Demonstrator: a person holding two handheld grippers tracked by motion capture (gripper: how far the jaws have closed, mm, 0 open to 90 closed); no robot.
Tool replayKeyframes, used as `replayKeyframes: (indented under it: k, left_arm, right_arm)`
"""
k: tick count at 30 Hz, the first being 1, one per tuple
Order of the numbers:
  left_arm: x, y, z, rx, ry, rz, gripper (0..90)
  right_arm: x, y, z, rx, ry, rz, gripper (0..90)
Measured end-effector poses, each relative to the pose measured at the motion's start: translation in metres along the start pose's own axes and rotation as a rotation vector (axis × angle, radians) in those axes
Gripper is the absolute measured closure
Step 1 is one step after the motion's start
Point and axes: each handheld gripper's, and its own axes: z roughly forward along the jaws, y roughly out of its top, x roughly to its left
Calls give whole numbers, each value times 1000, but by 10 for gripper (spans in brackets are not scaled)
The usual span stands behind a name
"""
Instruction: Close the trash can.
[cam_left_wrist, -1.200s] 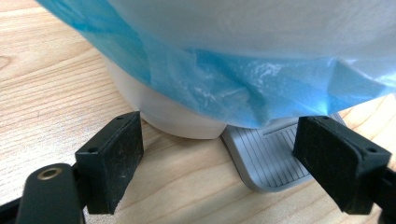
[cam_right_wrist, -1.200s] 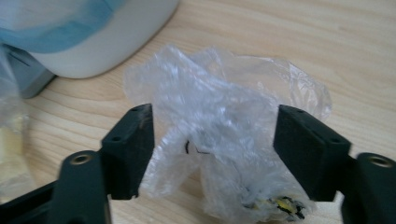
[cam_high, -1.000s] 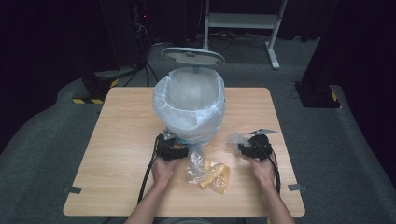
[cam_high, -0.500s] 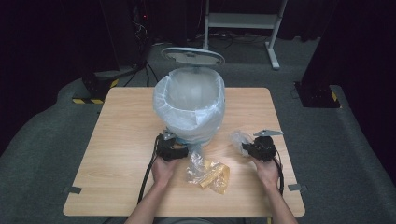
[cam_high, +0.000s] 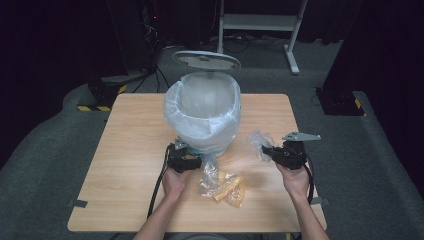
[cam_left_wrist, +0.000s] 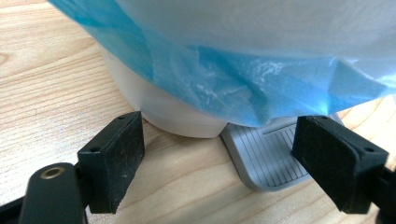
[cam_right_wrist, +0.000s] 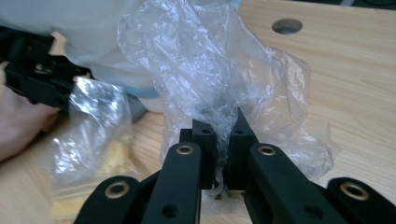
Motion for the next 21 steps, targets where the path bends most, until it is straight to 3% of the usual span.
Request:
replayKeyframes:
  k: [11,21]
  left_arm:
    - [1,0,0,-5,6,2,177]
    - [1,0,0,-8,-2,-8,182]
  right_arm:
    - [13,25,-22,-46,61,-18,860]
    - [31,59,-45,-78,120,-52,860]
